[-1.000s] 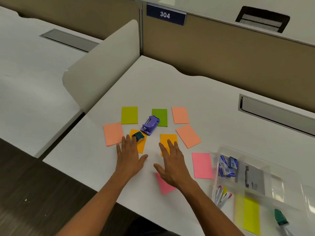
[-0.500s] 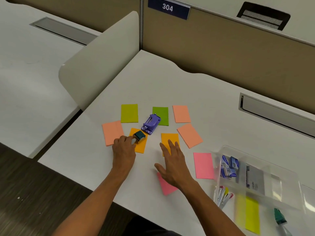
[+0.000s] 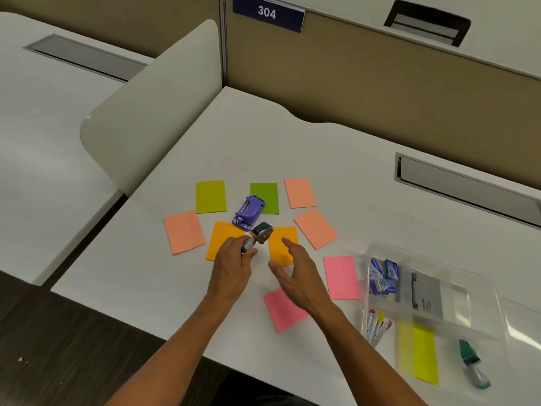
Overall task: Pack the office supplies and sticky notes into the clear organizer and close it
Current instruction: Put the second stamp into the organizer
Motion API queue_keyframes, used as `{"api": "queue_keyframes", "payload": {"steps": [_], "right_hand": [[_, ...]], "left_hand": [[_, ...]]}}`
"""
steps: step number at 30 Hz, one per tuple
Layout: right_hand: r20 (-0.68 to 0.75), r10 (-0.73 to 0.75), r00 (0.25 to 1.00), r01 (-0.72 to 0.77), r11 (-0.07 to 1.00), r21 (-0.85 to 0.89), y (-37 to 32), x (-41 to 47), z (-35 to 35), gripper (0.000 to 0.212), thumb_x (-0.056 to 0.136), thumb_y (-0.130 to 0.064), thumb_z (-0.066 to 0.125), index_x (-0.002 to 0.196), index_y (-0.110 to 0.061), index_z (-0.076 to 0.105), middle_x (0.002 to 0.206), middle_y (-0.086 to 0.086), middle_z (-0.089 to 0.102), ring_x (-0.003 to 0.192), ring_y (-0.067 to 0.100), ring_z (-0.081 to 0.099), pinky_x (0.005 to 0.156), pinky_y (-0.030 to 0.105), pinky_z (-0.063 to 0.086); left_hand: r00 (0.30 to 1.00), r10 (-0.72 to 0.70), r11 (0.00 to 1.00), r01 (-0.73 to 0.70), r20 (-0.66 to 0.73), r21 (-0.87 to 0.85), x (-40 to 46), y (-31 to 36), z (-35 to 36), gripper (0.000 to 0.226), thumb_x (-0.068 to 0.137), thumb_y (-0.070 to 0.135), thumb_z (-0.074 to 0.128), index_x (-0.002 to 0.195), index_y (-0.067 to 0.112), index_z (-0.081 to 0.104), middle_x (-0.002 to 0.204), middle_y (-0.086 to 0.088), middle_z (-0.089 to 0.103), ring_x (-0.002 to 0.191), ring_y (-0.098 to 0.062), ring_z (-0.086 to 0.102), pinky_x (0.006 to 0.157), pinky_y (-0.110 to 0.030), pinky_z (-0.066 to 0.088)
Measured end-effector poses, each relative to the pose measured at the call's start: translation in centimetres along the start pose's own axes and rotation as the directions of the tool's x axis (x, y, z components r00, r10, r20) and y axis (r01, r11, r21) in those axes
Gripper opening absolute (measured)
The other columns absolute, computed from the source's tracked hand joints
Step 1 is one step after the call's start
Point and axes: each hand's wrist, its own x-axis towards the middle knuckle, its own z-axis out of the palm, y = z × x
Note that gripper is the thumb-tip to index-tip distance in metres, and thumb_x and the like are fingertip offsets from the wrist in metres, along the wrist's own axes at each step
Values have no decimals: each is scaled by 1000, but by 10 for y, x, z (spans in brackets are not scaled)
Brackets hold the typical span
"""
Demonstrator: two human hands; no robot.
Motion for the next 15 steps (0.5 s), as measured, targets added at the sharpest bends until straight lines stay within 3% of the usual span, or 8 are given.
{"api": "queue_keyframes", "payload": {"steps": [2, 3, 6, 9, 12, 15], "right_hand": [[-17, 50, 999, -48, 992, 115, -1, -2, -6, 67, 91, -54, 58, 149, -33, 31, 150, -11, 39, 128, 8, 47, 101, 24, 42], [-19, 78, 997, -73, 981, 182, -3, -3, -9, 68, 90, -55, 59, 148, -35, 32, 144, -13, 45, 121, 5, 53, 91, 17, 45], [-30, 142, 989, -122, 926, 357, -6, -6, -19, 73, 85, -63, 59, 146, -41, 28, 129, -20, 50, 98, -11, 58, 70, 8, 44], [-47, 186, 981, -142, 871, 470, -3, -12, -28, 78, 80, -69, 59, 146, -41, 30, 127, -21, 52, 99, -12, 59, 74, 12, 45], [-89, 182, 979, -112, 852, 511, 4, -19, -36, 56, 85, -62, 61, 135, -43, 44, 123, -25, 59, 109, -2, 61, 85, 21, 51], [-120, 173, 978, -82, 836, 542, 12, -25, -46, 44, 89, -53, 62, 129, -38, 54, 119, -19, 65, 110, 0, 61, 94, 35, 54]], "left_hand": [[999, 14, 999, -13, 44, -33, -2, 7, 4, 27, 94, 16, 58, 119, 6, 61, 108, -8, 64, 97, -18, 56, 78, -20, 42], [997, 24, 999, -21, 71, -43, -4, 11, 6, 28, 95, 17, 57, 121, 7, 60, 109, -8, 64, 98, -17, 57, 78, -21, 43], [988, 44, 997, -33, 146, -76, -7, 23, 15, 31, 97, 21, 53, 123, 8, 60, 109, -9, 65, 97, -19, 59, 80, -25, 48], [978, 80, 990, -56, 191, -130, -13, 36, 24, 30, 99, 25, 48, 121, 10, 61, 106, -7, 67, 96, -19, 63, 81, -28, 53], [961, 162, 972, -116, 223, -203, -22, 48, 32, 31, 99, 30, 44, 119, 13, 62, 106, -3, 68, 96, -15, 64, 82, -28, 55], [941, 229, 959, -175, 248, -221, -30, 60, 41, 31, 99, 35, 42, 119, 20, 60, 109, 1, 68, 96, -9, 63, 82, -24, 54]]}}
